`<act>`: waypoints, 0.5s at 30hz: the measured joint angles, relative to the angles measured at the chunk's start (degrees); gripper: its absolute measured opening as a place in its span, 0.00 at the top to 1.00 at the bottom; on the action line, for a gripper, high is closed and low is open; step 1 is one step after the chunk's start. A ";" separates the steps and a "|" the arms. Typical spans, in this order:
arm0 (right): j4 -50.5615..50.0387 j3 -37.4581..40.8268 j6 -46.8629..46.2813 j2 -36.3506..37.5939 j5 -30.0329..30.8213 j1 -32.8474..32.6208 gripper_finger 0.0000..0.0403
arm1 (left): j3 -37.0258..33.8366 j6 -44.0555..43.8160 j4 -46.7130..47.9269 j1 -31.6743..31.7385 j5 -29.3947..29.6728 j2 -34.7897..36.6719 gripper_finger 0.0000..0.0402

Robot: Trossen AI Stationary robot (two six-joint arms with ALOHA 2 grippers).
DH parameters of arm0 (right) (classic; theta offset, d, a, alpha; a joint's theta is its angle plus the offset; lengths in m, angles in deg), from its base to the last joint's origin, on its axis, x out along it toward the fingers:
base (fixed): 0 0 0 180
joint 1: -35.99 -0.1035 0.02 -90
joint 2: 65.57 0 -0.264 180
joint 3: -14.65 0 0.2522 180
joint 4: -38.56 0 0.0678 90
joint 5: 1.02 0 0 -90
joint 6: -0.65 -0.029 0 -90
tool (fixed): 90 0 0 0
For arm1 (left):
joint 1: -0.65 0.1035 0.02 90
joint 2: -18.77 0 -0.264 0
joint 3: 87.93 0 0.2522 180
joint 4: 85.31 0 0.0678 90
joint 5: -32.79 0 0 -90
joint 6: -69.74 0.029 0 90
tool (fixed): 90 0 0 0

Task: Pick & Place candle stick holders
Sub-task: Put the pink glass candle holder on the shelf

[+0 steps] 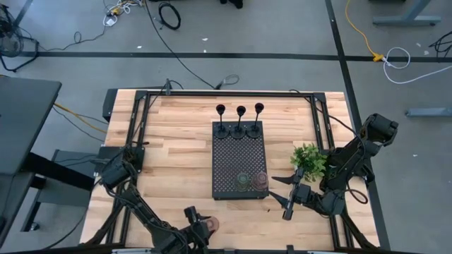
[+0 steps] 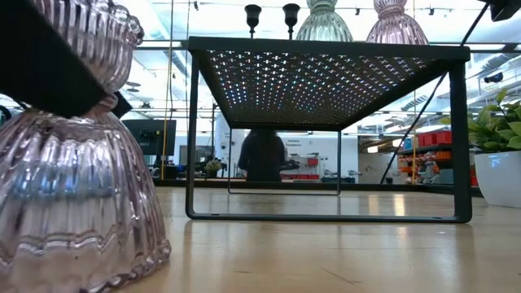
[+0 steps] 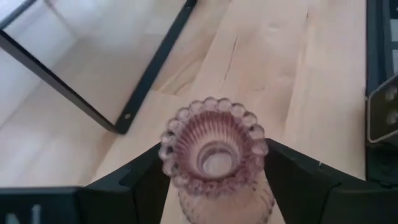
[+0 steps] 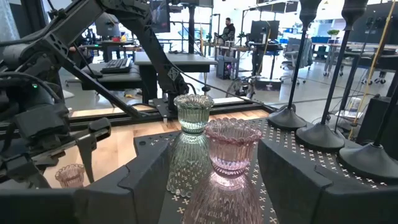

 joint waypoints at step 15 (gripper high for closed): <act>-0.30 0.00 -0.59 0.00 -0.02 -0.02 0.40 | 0.09 0.21 -0.86 0.22 -0.88 0.15 0.68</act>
